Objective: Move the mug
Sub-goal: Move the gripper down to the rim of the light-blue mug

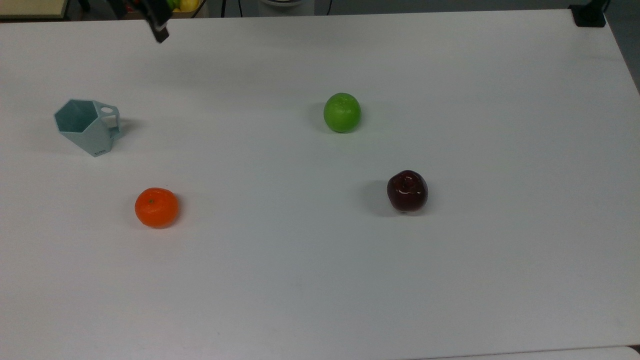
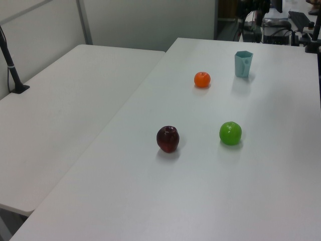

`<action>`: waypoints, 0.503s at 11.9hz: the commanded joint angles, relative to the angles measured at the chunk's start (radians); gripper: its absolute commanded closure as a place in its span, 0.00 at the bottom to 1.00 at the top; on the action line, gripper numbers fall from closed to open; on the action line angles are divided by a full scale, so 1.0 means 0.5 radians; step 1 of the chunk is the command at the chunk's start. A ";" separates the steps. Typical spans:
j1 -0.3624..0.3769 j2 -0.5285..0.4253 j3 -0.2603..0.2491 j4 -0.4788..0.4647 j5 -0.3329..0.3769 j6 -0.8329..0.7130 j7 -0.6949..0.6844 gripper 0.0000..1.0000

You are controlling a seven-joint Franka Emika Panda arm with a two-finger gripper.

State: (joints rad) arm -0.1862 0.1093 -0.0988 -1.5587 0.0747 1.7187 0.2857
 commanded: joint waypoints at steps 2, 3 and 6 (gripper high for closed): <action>-0.051 0.125 -0.032 -0.158 -0.075 0.341 0.223 0.00; -0.060 0.131 -0.035 -0.241 -0.121 0.458 0.238 0.00; -0.076 0.198 -0.088 -0.487 -0.128 0.942 0.309 0.04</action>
State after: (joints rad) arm -0.2275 0.2116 -0.1228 -1.6931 0.0235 2.0315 0.4054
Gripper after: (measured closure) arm 0.018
